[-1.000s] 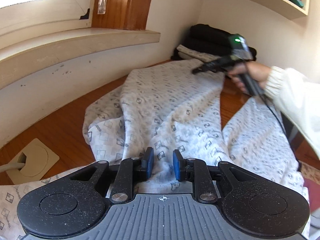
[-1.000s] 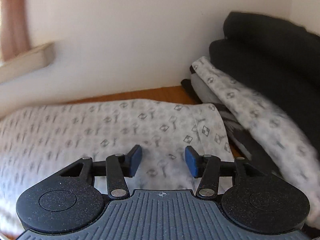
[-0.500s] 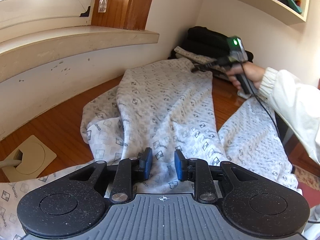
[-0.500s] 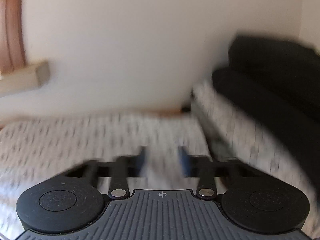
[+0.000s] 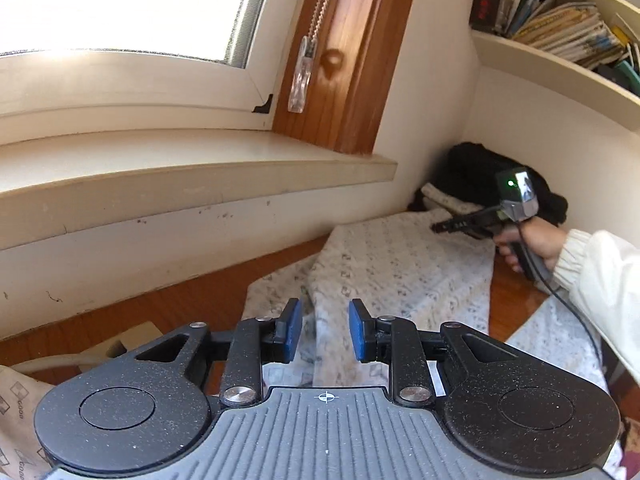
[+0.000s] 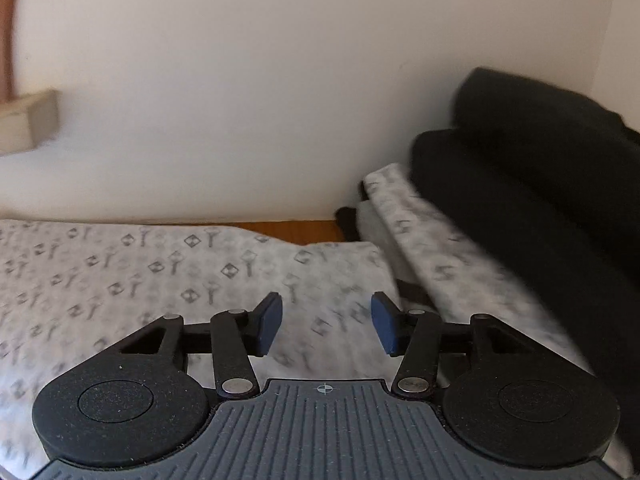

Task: Fold clothes

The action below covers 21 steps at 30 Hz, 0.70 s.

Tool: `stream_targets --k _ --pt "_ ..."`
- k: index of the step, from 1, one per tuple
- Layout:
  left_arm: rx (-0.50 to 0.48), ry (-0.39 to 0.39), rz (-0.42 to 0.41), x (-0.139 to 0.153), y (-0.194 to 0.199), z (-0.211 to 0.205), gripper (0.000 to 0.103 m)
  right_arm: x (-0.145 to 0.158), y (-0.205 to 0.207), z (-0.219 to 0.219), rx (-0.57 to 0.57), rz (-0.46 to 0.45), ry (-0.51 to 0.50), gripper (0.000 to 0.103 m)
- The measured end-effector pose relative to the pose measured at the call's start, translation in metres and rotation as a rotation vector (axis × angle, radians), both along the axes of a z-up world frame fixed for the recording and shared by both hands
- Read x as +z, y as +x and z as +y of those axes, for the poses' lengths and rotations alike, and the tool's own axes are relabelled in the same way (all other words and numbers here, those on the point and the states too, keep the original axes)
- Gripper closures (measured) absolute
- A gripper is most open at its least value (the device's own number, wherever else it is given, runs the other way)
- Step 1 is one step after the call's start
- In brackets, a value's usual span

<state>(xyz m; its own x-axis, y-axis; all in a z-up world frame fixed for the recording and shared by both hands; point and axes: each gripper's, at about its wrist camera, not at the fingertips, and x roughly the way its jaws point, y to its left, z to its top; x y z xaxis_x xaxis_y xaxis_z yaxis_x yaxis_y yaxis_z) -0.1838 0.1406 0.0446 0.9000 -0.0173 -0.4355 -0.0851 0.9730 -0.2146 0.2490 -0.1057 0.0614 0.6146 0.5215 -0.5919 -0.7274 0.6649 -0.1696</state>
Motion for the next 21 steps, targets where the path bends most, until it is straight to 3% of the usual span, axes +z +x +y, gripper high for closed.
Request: stream_targets --k 4,7,10,12,16,18,19,21 --pt "-0.015 -0.004 0.026 -0.006 0.001 -0.003 0.076 -0.005 -0.01 0.006 0.141 0.072 0.061 0.086" --pt "-0.026 0.009 0.057 -0.011 0.004 -0.006 0.076 0.003 -0.022 0.001 0.217 0.092 0.038 0.085" --pt "-0.028 0.006 0.064 -0.012 0.005 -0.005 0.076 0.013 -0.029 -0.003 0.247 0.079 -0.01 0.059" --pt "-0.026 0.003 0.067 -0.013 0.006 -0.003 0.076 0.013 -0.016 0.001 0.157 0.023 0.005 0.056" --pt "-0.021 0.011 0.073 -0.013 0.007 -0.003 0.072 0.001 0.014 0.003 0.055 0.118 0.058 0.055" --pt "-0.018 0.014 0.077 -0.013 0.007 -0.003 0.072 -0.001 0.028 -0.002 -0.059 0.123 0.069 0.049" --pt "-0.015 0.013 0.078 -0.013 0.008 -0.003 0.072 -0.002 0.034 -0.003 -0.113 0.115 0.066 0.05" --pt "-0.013 0.009 0.083 -0.013 0.009 -0.003 0.072 -0.001 0.032 -0.002 -0.171 0.015 -0.017 0.057"
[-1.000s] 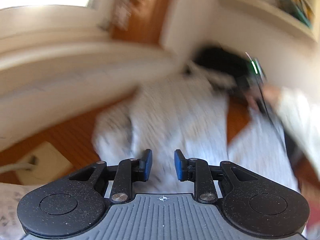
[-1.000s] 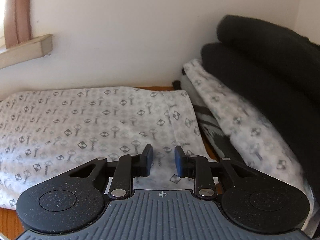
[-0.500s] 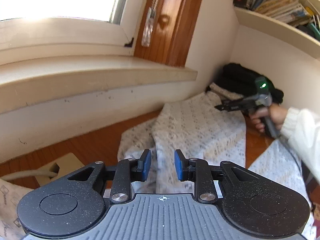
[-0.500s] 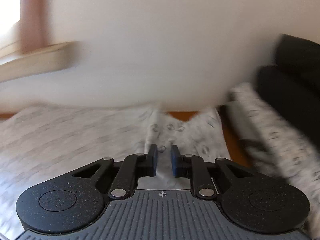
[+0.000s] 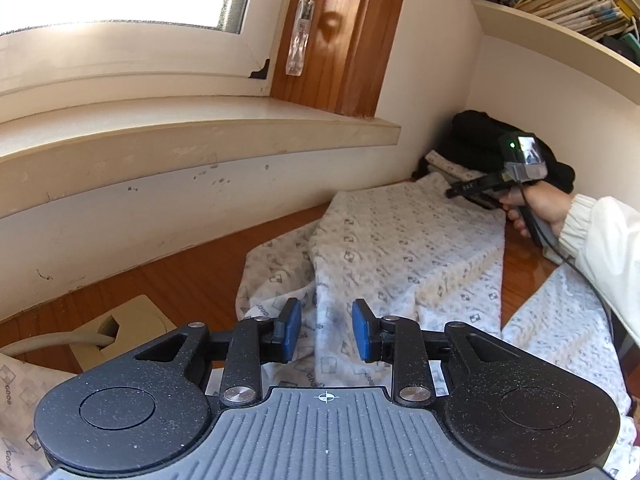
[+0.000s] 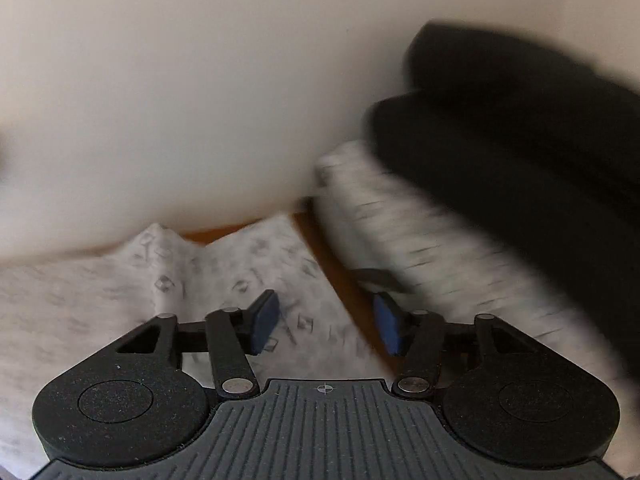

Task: Fold clothes

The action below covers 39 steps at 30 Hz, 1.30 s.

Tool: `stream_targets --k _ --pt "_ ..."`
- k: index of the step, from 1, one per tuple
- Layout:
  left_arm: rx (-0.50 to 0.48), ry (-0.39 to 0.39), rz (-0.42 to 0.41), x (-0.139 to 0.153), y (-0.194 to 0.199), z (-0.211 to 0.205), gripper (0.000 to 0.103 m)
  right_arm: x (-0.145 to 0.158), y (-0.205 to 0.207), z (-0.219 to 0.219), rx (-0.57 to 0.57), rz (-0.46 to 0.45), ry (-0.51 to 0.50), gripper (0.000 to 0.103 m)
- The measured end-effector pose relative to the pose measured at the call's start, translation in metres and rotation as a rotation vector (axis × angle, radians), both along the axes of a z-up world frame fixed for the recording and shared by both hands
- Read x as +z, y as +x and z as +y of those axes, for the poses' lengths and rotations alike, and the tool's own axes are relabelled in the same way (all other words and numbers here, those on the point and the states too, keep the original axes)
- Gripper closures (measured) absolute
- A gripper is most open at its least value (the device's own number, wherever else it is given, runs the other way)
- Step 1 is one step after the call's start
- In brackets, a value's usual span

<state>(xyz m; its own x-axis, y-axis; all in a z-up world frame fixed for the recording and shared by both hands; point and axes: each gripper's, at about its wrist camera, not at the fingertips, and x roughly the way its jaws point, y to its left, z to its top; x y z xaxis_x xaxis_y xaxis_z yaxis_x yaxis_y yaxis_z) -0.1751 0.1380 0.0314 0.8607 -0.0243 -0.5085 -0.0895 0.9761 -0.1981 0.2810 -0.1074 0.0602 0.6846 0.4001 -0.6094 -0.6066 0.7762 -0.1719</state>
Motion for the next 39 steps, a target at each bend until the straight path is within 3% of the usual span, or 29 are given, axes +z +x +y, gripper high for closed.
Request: stream_targets --k 3,4,5,9,10,13,14,15,17,20,24,31,39 --pt "0.002 -0.002 0.007 0.0 0.001 0.0 0.072 0.006 -0.02 -0.002 0.02 -0.037 0.01 0.055" --pt "0.002 -0.002 0.007 0.0 0.002 0.0 0.072 0.009 -0.031 -0.004 0.052 -0.048 0.032 0.047" --pt "0.003 -0.001 0.007 0.0 0.002 -0.001 0.072 0.011 -0.045 -0.006 0.124 -0.031 0.069 0.04" --pt "0.003 0.003 0.003 0.0 0.001 -0.001 0.072 0.005 -0.108 -0.015 0.37 0.065 0.142 0.035" --pt "0.004 0.009 0.002 0.001 0.001 -0.001 0.072 0.003 -0.123 -0.017 0.423 0.076 0.152 0.029" --pt "0.029 0.019 -0.002 0.009 -0.001 0.002 0.072 -0.001 -0.15 -0.022 0.5 0.079 0.168 0.022" --pt "0.047 0.019 -0.005 0.014 -0.003 0.005 0.067 -0.002 -0.157 -0.023 0.508 0.051 0.152 0.02" --pt "0.07 0.02 -0.008 0.02 -0.006 0.008 0.054 -0.001 -0.161 -0.024 0.495 0.043 0.143 0.02" --pt "0.121 0.039 -0.024 0.038 -0.019 0.018 0.041 -0.001 -0.161 -0.025 0.474 0.043 0.157 0.016" --pt "0.17 0.062 -0.028 0.063 -0.048 0.032 0.041 -0.01 -0.151 -0.024 0.446 0.119 0.15 0.009" --pt "0.212 0.144 0.018 0.08 -0.084 0.046 0.027 -0.012 -0.145 -0.029 0.444 0.168 0.164 0.008" --pt "0.149 0.32 0.184 0.058 -0.096 0.054 0.026 -0.009 -0.144 -0.035 0.431 0.159 0.196 0.007" --pt "-0.05 0.352 0.212 0.033 -0.074 0.043 0.032 -0.008 -0.146 -0.037 0.423 0.139 0.212 0.007"
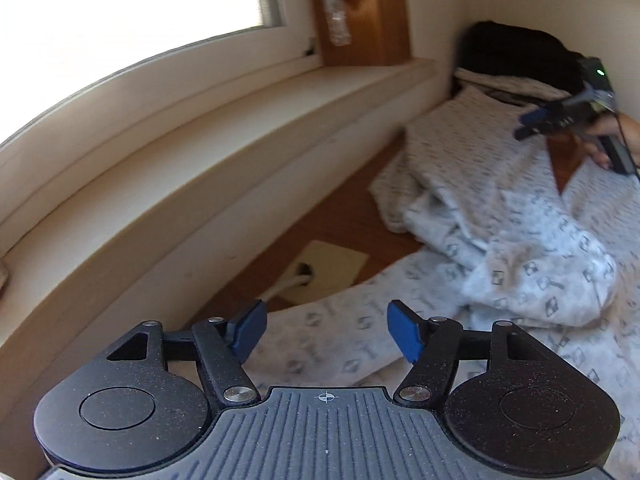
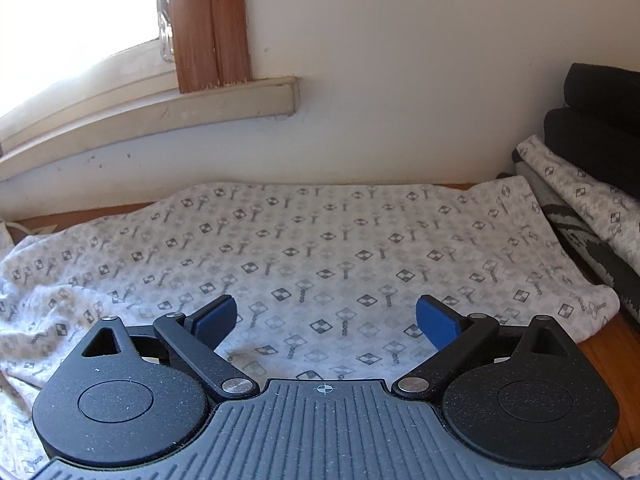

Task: Fold clothes

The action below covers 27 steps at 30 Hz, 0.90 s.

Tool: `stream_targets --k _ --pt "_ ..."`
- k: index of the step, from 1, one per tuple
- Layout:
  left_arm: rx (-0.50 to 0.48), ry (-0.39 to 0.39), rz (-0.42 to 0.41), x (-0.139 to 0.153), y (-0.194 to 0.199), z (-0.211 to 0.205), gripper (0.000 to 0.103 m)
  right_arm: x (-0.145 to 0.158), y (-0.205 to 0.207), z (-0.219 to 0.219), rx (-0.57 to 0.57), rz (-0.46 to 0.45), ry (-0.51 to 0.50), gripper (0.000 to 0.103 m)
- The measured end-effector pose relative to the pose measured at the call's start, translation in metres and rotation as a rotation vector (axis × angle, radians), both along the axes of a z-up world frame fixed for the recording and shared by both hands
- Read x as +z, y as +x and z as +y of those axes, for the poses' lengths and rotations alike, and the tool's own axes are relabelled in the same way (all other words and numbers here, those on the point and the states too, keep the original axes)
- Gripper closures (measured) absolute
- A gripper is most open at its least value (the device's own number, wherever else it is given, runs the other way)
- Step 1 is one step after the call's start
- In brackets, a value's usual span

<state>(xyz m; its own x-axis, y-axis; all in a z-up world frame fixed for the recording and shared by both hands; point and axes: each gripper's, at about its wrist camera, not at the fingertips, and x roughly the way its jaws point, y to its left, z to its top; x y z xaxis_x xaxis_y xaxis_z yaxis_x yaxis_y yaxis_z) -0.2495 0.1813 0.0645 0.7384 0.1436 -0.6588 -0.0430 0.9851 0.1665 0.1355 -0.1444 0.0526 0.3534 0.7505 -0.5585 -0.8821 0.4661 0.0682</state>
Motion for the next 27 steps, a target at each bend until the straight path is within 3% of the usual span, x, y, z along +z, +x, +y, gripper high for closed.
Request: stream_targets --k 8,11,12,13,17,19,22,23,26,27 --pt "-0.026 -0.046 0.044 -0.024 0.02 0.012 0.034 0.002 -0.002 -0.004 -0.001 -0.006 0.022 0.006" --pt "-0.054 -0.077 0.034 -0.023 0.019 0.015 0.065 0.002 -0.003 -0.003 0.002 -0.011 0.02 0.006" --pt "-0.057 -0.076 0.034 -0.022 0.019 0.015 0.091 0.002 -0.003 -0.003 0.005 -0.011 0.019 0.006" --pt "-0.037 -0.068 0.035 -0.021 0.019 0.015 0.103 0.002 -0.003 -0.003 0.008 -0.011 0.018 0.006" --pt "0.002 -0.108 -0.02 -0.003 0.002 0.014 0.103 0.002 -0.003 -0.003 0.011 -0.007 0.025 0.006" --pt "0.007 -0.061 -0.05 0.011 -0.012 0.007 0.103 0.002 -0.002 -0.004 0.017 0.004 0.027 0.006" --pt "-0.036 -0.055 -0.119 0.026 -0.027 0.003 0.1 0.001 0.0 -0.001 0.023 0.017 0.014 0.006" --pt "-0.047 -0.052 -0.132 0.028 -0.028 0.001 0.094 0.001 -0.001 0.0 0.023 0.013 0.004 0.006" --pt "-0.038 -0.032 -0.088 0.02 -0.01 -0.002 0.058 0.0 -0.006 0.005 0.021 -0.023 -0.027 0.006" --pt "-0.046 -0.029 -0.064 0.015 -0.002 -0.003 0.054 0.0 -0.008 0.006 0.022 -0.037 -0.034 0.006"
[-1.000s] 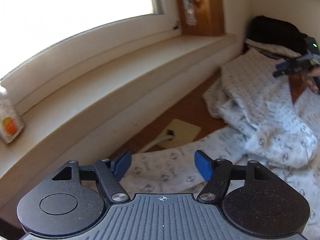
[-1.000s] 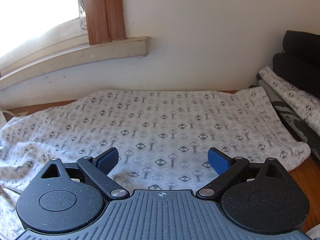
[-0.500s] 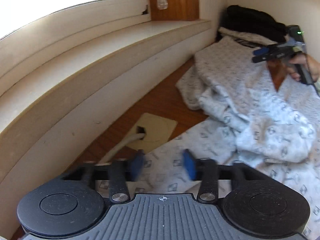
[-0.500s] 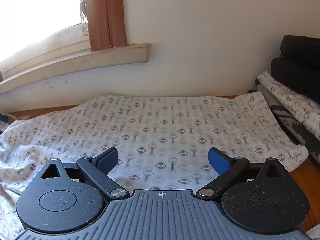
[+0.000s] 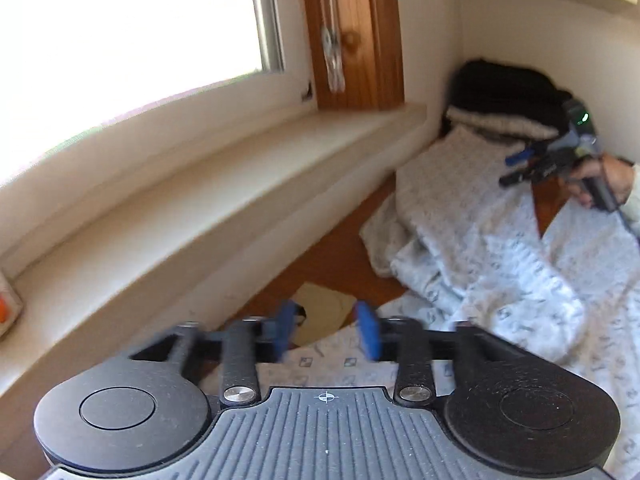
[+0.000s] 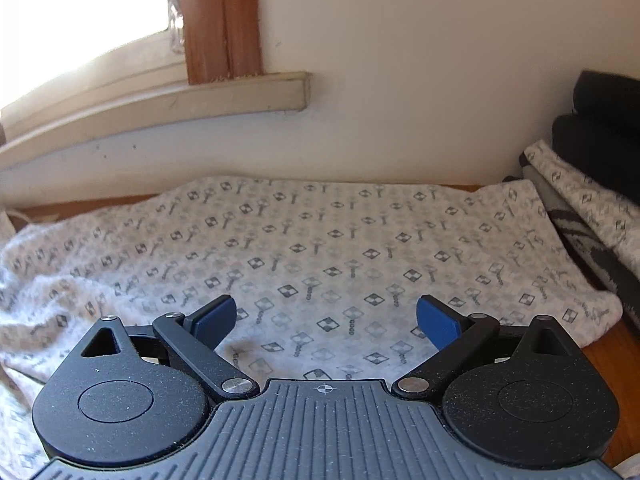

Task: Fold clothes

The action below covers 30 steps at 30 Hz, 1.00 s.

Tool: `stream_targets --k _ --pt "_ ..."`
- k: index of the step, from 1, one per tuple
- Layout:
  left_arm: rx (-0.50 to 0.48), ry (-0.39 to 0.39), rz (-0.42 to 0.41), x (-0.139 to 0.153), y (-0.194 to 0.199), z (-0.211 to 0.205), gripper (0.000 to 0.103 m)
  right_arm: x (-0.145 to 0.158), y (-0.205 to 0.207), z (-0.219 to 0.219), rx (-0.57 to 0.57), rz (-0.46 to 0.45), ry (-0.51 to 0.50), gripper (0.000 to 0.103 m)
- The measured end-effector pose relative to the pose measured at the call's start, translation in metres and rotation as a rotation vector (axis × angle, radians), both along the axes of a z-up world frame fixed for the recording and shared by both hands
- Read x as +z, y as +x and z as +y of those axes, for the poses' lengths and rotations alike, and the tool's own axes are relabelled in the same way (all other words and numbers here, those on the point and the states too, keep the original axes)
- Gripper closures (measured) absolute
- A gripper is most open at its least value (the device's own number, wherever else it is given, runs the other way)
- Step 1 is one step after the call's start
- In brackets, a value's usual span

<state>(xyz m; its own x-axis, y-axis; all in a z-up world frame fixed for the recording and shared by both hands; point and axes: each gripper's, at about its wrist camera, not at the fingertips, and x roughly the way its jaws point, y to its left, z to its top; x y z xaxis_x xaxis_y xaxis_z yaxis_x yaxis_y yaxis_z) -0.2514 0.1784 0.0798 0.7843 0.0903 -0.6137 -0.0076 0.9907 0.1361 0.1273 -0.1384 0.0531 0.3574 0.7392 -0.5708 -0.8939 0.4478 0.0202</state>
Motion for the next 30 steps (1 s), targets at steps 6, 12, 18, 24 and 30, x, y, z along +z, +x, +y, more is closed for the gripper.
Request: stream_targets --k 6,12,18,24,30 --pt "0.026 0.042 0.14 -0.034 0.035 0.001 0.043 0.0 -0.002 0.001 0.006 -0.012 -0.006 0.006" --pt "0.064 -0.09 0.112 -0.039 0.032 0.018 0.056 0.002 -0.001 -0.002 0.014 0.001 0.02 0.006" --pt "0.047 -0.11 0.073 -0.035 0.021 0.003 0.1 0.003 -0.001 -0.005 0.011 -0.002 0.039 0.006" --pt "0.139 -0.107 -0.162 0.016 -0.03 0.028 0.101 0.001 0.004 -0.001 -0.018 0.013 0.003 0.006" --pt "0.395 -0.021 -0.101 0.015 -0.058 0.067 0.1 -0.004 0.005 0.005 -0.05 0.02 -0.053 0.006"
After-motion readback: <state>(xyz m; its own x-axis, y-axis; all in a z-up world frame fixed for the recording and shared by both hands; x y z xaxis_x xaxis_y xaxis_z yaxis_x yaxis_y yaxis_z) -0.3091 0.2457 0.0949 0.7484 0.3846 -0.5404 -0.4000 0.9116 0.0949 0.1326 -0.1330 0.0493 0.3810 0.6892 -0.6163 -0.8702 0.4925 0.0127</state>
